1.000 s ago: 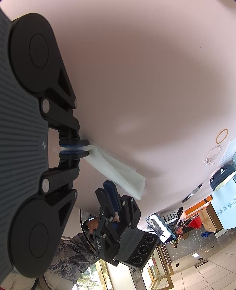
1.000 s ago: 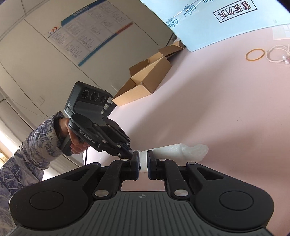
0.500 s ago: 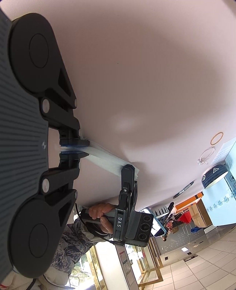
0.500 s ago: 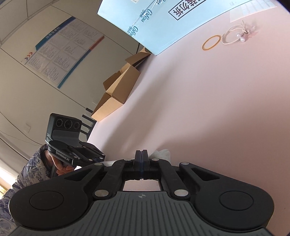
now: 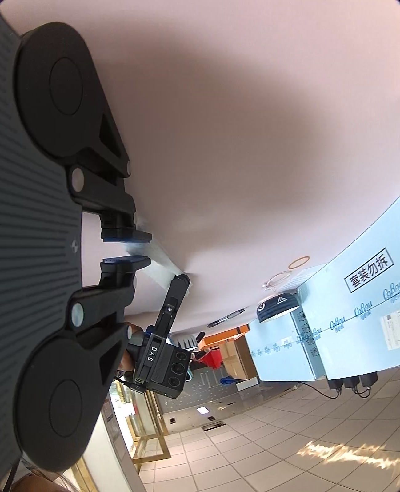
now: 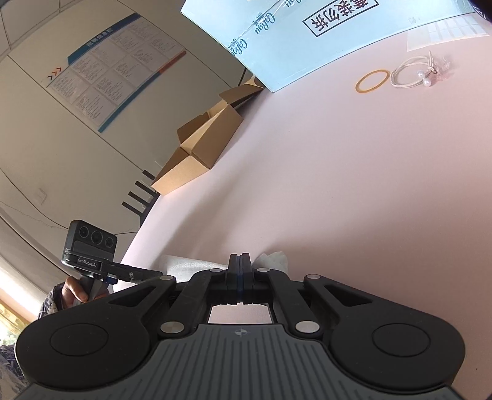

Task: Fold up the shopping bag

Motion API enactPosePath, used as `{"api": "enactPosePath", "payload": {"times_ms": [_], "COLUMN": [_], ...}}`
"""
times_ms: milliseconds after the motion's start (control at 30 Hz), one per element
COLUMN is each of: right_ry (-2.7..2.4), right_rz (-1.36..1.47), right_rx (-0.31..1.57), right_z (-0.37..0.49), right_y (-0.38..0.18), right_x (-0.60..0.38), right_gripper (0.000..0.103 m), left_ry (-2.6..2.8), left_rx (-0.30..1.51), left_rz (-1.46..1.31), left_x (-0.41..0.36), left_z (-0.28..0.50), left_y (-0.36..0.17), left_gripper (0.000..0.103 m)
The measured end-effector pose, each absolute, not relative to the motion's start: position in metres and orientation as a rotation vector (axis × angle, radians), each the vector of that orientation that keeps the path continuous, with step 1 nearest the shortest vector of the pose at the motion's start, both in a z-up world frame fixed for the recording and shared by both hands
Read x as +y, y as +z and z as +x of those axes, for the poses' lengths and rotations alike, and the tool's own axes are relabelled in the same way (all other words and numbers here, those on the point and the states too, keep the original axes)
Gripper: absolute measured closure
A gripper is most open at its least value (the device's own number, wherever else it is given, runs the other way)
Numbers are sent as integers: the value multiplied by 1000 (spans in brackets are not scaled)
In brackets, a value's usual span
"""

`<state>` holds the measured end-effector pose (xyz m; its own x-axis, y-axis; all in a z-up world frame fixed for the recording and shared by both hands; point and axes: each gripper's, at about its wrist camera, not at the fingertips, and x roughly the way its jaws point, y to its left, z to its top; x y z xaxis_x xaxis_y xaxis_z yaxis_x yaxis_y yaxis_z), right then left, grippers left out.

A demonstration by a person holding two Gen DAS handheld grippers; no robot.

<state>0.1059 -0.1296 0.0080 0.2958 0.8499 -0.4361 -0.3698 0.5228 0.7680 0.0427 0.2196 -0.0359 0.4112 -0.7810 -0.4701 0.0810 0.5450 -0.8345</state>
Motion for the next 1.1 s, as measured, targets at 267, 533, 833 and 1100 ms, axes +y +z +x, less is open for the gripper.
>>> {"api": "enactPosePath", "payload": {"times_ms": [267, 533, 833, 1100], "right_ry": [881, 883, 886, 891], "right_rz": [573, 575, 582, 596], "right_rx": [930, 926, 925, 925], "right_z": [105, 106, 109, 109], "right_y": [10, 11, 11, 11], "right_x": [-124, -122, -119, -121], "right_gripper": [103, 103, 103, 103], "left_ry": [-572, -499, -399, -441], "left_rx": [585, 571, 663, 608], "left_rz": [-828, -614, -526, -605], "left_x": [217, 116, 112, 129], "left_z": [-21, 20, 18, 11], "left_y": [25, 20, -13, -40], "left_gripper": [90, 90, 92, 101]}}
